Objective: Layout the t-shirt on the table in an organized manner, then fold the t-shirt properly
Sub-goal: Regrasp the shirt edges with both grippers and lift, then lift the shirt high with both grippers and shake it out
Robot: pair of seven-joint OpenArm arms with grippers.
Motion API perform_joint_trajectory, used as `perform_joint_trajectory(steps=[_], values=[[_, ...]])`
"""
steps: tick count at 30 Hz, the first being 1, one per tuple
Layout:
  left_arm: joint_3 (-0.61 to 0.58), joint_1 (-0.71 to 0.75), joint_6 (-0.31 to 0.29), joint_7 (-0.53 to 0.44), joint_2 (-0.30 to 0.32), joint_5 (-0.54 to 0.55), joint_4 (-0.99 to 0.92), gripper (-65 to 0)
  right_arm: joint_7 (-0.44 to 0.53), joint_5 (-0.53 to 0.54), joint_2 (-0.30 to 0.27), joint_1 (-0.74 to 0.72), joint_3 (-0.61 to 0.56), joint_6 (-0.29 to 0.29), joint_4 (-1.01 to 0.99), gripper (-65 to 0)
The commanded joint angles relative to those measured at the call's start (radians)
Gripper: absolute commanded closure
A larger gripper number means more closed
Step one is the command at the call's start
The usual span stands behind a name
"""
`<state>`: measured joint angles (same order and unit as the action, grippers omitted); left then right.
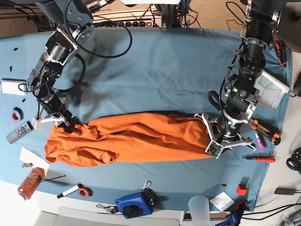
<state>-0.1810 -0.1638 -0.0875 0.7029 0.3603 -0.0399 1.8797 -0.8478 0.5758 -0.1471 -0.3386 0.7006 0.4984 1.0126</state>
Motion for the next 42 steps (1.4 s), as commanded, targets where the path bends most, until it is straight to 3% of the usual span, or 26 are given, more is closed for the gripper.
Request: perform_joint_trajectory(steps=[1,3,7,8,11,15,19,22,26,30,34,40,42], values=[[0.007,-0.021,0.007,-0.019,0.005,-0.008,0.015,0.0,-0.001,-0.001,-0.011,-0.016,-0.001,0.006,0.006,-26.1],[0.007,-0.021,0.007,-0.02,0.005,-0.007,0.015,0.0,0.006,-0.001,-0.011,-0.016,-0.001,0.006,0.006,-22.7],[0.007,-0.021,0.007,-0.02,0.005,-0.007,0.015,0.0,-0.011,-0.003,-0.011,-0.016,-0.001,0.006,0.006,-1.0],[0.007,-0.021,0.007,-0.02,0.005,-0.007,0.015,0.0,-0.013,-0.014,-0.012,-0.017,-0.001,0.006,0.006,0.0],[0.007,-0.021,0.007,-0.02,0.005,-0.008,0.015,0.0,-0.026,-0.031,-0.017,-0.022,-0.001,0.006,0.007,0.0],[0.007,-0.021,0.007,-0.02,0.005,-0.008,0.015,0.0,-0.137,0.032,-0.018,-0.03,-0.001,0.006,0.068,0.0],[0.007,-0.021,0.007,-0.014,0.005,-0.008,0.015,0.0,-0.284,0.09,-0.016,-0.026,-0.001,0.007,0.224,0.0],[0.007,-0.021,0.008,0.0,0.005,-0.008,0.016,0.0,-0.336,0.09,-0.017,-0.015,-0.001,0.007,0.39,0.0],[0.007,-0.021,0.008,0.015,0.005,-0.008,0.016,0.0,-0.331,0.087,-0.031,-0.011,-0.002,0.009,0.634,0.0],[0.007,-0.023,0.008,0.012,0.006,-0.034,0.016,0.0,-0.261,0.027,-0.093,-0.019,-0.033,0.027,0.721,0.0],[0.007,-0.065,0.008,-0.023,0.006,-0.016,0.016,0.0,-0.197,-0.029,-0.149,-0.074,-0.087,0.026,0.696,0.0],[0.007,-0.252,0.006,-0.024,0.005,0.076,-0.063,0.0,-0.171,-0.093,-0.205,-0.255,-0.217,0.025,0.509,0.0],[0.007,-0.331,-0.033,-0.024,0.005,0.117,-0.154,0.0,-0.151,-0.106,-0.217,-0.329,-0.259,0.025,0.402,0.0]])
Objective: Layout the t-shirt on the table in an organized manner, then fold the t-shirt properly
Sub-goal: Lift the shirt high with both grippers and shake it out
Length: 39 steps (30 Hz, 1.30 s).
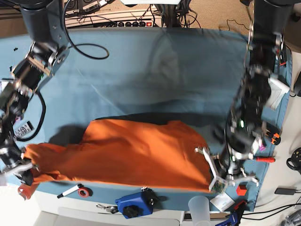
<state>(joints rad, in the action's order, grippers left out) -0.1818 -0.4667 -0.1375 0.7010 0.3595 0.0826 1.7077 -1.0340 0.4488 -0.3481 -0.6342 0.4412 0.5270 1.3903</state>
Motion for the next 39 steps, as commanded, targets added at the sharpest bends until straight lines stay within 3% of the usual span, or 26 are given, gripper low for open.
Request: perform_joint_trajectory(steps=[1,6,10,14,17,26,33,39], values=[[0.008,-0.069,-0.007,-0.022,0.003,0.012,-0.038,0.0,0.053,0.013,-0.021,-0.072,-0.018,-0.004,-0.032,0.0],[0.008,-0.278,-0.024,-0.024,-0.016,0.05,-0.29,0.0,0.164,-0.042,-0.034,-0.259,-0.076,-0.004,-0.263,0.0],[0.008,-0.436,-0.035,-0.014,-0.016,0.081,-0.429,0.0,0.179,-0.076,-0.035,-0.417,-0.089,-0.004,-0.357,0.0],[0.008,-0.571,-0.048,0.066,-0.007,0.133,-0.516,0.0,0.125,-0.065,-0.051,-0.542,-0.088,-0.004,-0.364,0.0],[0.008,-0.631,-0.048,0.121,0.02,0.191,-0.526,0.0,0.01,0.002,-0.065,-0.595,-0.088,-0.003,-0.364,0.0],[0.009,-0.661,-0.09,0.267,0.093,0.351,-0.526,0.0,-0.124,0.129,-0.103,-0.539,-0.074,-0.003,-0.292,0.0],[0.016,-0.63,-0.1,0.348,0.092,0.391,-0.526,0.0,-0.197,0.138,-0.12,-0.528,-0.048,-0.003,-0.251,0.0],[0.016,-0.547,-0.101,0.349,0.092,0.418,-0.525,0.0,-0.195,0.138,-0.12,-0.437,-0.048,-0.003,-0.251,0.0]])
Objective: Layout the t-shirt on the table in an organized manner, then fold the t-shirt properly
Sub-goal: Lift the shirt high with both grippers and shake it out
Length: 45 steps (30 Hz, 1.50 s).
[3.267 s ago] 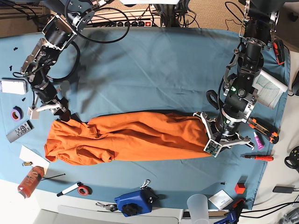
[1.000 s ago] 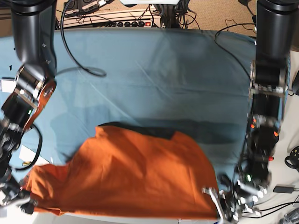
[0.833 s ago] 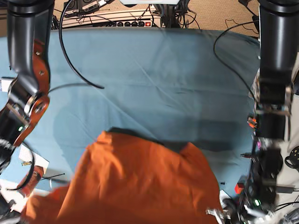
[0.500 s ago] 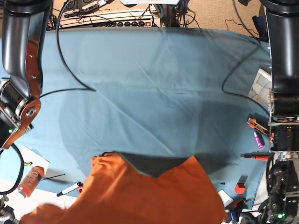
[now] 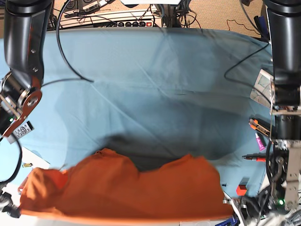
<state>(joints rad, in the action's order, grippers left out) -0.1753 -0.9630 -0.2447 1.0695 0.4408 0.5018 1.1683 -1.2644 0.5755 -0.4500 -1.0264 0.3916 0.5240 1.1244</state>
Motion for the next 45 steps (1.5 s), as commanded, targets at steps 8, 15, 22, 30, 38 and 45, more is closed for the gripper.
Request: perform_joint_trajectory(steps=[8,15,22,30,38,45], values=[[0.009,-0.084,-0.055,-0.141,0.008,0.001,0.014,0.0,0.113,0.007,-0.018,-0.014,0.0,0.0,0.014,0.0],[0.009,-0.205,-0.055,-0.312,-0.027,-0.084,0.0,0.0,0.349,-0.106,-0.008,-0.084,-0.034,-0.002,0.013,0.0],[0.009,-0.346,-0.041,-0.237,-0.07,-0.076,-0.148,0.0,0.367,-0.22,-0.008,-0.279,-0.231,-0.055,0.013,0.0],[0.01,-0.346,-0.045,0.031,0.0,0.057,-0.146,0.0,0.095,-0.097,-0.011,-0.279,-0.259,-0.057,0.014,0.0],[0.058,-0.094,-0.098,0.129,0.062,0.185,-0.029,0.0,-0.031,0.03,-0.031,-0.112,-0.243,-0.043,0.116,0.0],[0.255,0.219,-0.12,0.146,0.062,0.203,0.201,0.0,-0.048,0.039,-0.029,0.247,-0.053,-0.043,0.397,0.0]])
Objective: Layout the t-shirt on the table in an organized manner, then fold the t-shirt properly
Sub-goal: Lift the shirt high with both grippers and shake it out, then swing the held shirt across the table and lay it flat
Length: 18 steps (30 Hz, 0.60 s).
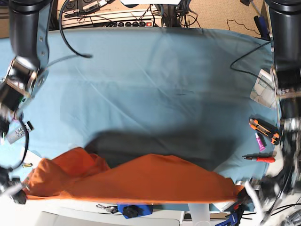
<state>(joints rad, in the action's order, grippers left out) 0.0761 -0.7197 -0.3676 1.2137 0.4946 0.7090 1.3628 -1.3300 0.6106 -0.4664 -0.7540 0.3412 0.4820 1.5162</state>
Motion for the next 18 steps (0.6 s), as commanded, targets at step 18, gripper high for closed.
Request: perform_joint_trajectory(steps=[18], values=[[0.322,0.598,-0.061,0.01,0.005,0.122,0.347,0.0,-0.066,0.292,0.075,0.833,0.428,0.103,0.408,0.0]])
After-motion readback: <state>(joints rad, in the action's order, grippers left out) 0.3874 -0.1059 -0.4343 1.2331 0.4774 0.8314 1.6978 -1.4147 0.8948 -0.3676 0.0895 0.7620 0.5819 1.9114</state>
